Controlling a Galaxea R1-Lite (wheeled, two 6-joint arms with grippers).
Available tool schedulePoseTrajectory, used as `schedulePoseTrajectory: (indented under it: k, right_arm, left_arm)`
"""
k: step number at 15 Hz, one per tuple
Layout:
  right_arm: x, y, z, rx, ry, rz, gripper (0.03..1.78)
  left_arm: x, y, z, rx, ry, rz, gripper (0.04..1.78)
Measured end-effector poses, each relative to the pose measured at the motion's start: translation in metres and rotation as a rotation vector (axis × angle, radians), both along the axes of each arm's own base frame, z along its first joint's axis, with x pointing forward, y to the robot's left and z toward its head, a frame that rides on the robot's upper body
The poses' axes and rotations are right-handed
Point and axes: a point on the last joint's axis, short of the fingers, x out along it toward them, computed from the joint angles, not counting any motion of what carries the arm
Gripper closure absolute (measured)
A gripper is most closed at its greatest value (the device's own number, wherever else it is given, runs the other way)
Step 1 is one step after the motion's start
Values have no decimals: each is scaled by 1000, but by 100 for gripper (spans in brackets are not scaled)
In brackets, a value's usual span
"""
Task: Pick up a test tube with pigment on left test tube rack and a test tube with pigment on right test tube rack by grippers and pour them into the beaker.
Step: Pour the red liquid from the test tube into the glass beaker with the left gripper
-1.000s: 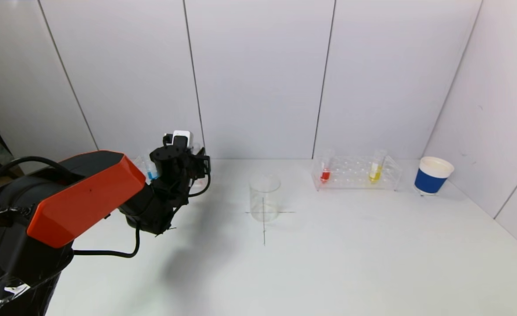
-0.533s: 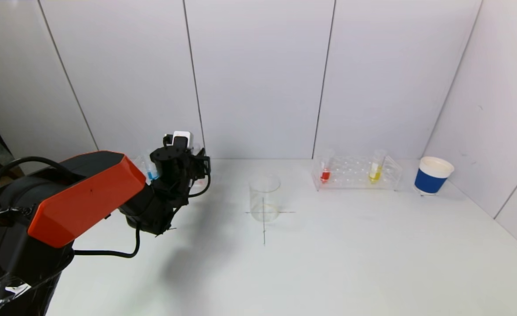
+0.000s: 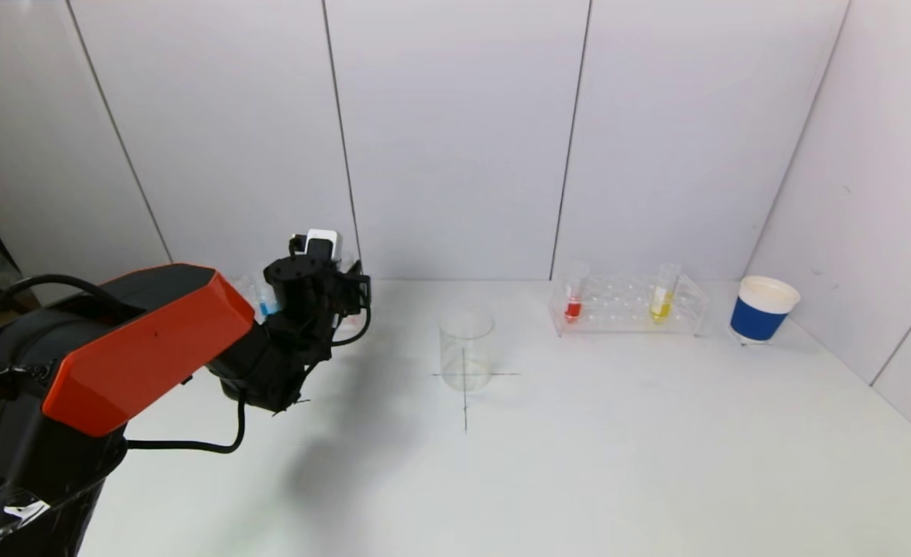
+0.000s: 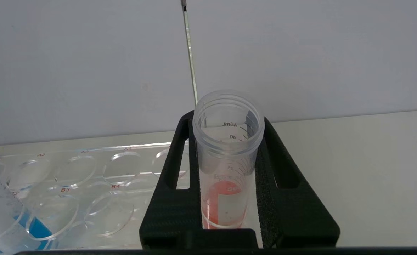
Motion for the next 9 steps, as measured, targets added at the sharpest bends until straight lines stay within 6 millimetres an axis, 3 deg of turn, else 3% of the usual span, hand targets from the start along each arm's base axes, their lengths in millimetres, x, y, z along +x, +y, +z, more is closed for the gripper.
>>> schedulePoseTrajectory:
  k: [9]
  right_arm:
    - [0, 0, 0, 0, 0, 0, 4]
  left_arm:
    - [-11, 11, 56, 4, -1, 12, 137]
